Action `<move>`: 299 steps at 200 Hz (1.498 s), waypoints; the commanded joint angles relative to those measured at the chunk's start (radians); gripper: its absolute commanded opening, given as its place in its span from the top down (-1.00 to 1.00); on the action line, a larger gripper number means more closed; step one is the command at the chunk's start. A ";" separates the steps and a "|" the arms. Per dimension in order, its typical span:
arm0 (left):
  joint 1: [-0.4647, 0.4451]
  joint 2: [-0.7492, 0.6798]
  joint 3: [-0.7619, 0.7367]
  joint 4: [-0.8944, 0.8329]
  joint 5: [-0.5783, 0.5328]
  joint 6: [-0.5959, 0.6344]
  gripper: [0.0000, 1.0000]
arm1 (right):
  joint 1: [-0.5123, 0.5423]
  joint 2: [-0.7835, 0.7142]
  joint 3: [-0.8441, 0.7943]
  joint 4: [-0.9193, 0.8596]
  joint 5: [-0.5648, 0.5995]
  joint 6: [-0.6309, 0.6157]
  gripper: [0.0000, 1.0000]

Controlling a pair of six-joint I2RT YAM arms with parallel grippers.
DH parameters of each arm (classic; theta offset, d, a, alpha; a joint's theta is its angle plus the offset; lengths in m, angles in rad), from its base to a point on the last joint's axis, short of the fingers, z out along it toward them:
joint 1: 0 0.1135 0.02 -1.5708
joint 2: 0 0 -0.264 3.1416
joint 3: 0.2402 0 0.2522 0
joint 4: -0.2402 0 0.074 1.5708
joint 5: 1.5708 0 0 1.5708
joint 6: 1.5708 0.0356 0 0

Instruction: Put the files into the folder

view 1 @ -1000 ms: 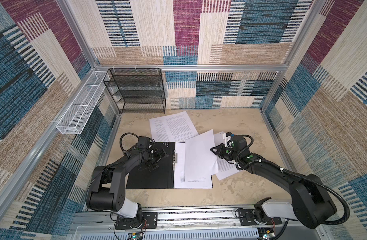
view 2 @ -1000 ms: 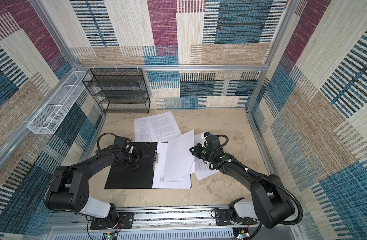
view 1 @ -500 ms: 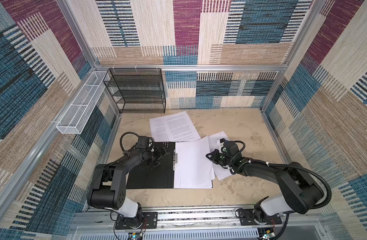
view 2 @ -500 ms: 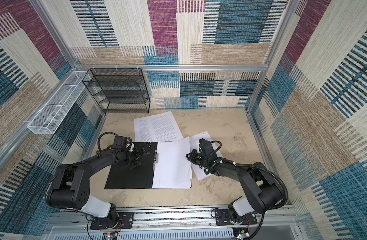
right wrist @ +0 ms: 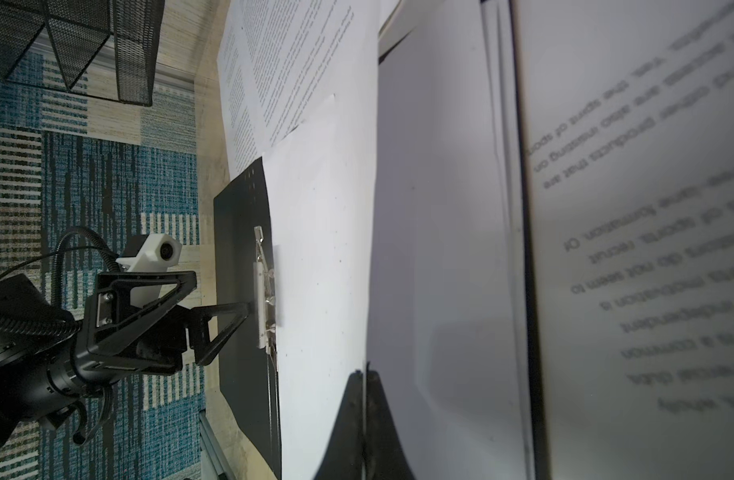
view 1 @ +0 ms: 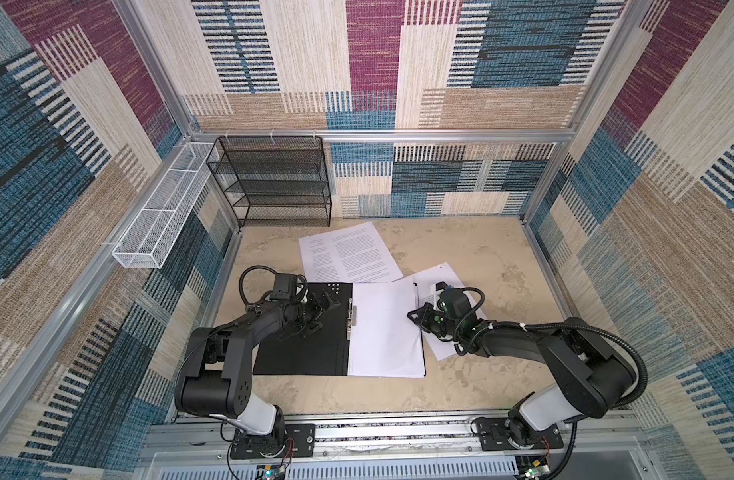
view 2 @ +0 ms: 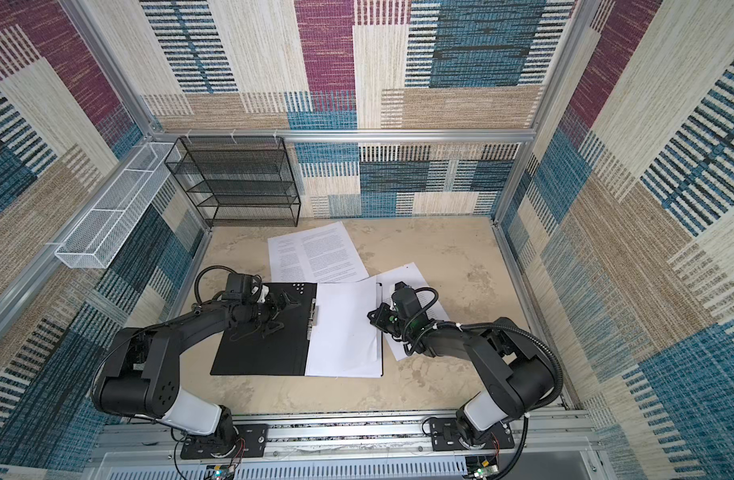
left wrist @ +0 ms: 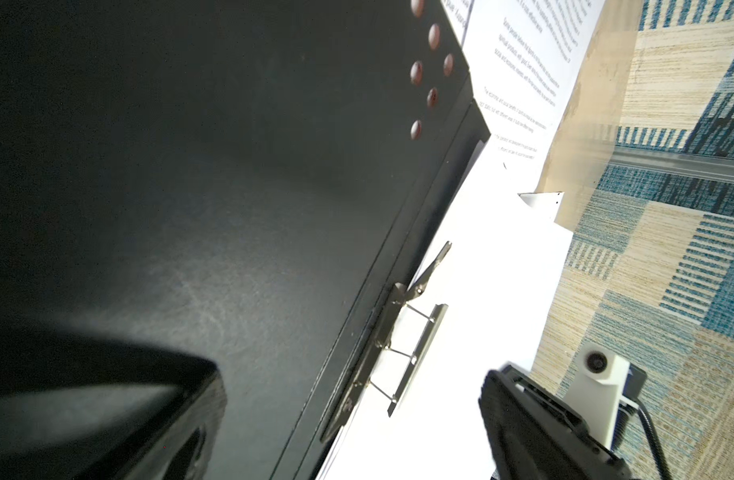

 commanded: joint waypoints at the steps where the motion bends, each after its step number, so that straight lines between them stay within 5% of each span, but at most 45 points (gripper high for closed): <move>1: 0.001 0.025 -0.020 -0.167 -0.138 -0.005 -0.99 | 0.007 0.004 0.006 0.047 0.013 0.024 1.00; 102: 0.006 0.028 -0.025 -0.162 -0.136 -0.011 -1.00 | 0.032 0.007 -0.026 0.090 0.026 0.079 1.00; 147: 0.009 0.031 -0.026 -0.163 -0.132 -0.011 -1.00 | 0.035 0.012 -0.020 0.083 0.030 0.079 0.73; 178: 0.012 0.029 -0.027 -0.163 -0.132 -0.010 -1.00 | 0.035 0.003 -0.016 0.066 0.036 0.069 0.09; 202: 0.017 0.029 -0.028 -0.163 -0.139 -0.011 -1.00 | 0.035 -0.035 -0.012 0.028 0.057 0.052 -0.98; 264: 0.029 -0.022 0.036 -0.170 -0.100 0.030 -1.00 | -0.026 -0.233 0.103 -0.316 0.225 -0.149 -0.99; 299: 0.014 -0.095 0.070 -0.200 -0.109 0.046 -1.00 | -0.241 -0.323 0.064 -0.376 0.088 -0.255 -0.99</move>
